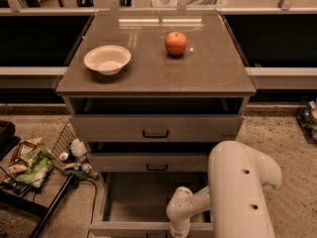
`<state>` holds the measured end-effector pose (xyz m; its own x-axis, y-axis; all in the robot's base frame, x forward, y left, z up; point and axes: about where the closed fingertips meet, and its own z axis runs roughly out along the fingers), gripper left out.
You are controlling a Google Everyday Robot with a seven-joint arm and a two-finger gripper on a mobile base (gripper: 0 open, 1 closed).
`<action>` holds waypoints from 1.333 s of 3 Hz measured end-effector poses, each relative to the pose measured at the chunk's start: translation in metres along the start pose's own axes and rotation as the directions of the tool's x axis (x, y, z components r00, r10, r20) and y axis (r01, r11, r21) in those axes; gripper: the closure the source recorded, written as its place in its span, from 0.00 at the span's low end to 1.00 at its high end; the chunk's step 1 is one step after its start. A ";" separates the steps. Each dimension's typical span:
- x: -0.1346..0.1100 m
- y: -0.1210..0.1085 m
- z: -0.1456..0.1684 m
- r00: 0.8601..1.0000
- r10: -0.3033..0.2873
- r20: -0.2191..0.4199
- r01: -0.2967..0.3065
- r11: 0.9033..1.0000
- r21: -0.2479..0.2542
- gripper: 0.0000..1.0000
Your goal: Open bottom drawer
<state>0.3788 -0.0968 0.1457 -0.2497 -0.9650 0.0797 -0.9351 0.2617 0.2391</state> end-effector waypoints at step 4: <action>0.003 0.079 -0.014 0.999 0.035 0.020 -0.034 0.999 -0.039 0.76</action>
Offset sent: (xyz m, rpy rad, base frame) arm -0.1586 0.0380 0.0919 -0.0310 0.0654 -0.1076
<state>0.3079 -0.0787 0.1778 -0.2874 -0.9554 0.0684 -0.9155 0.2950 0.2737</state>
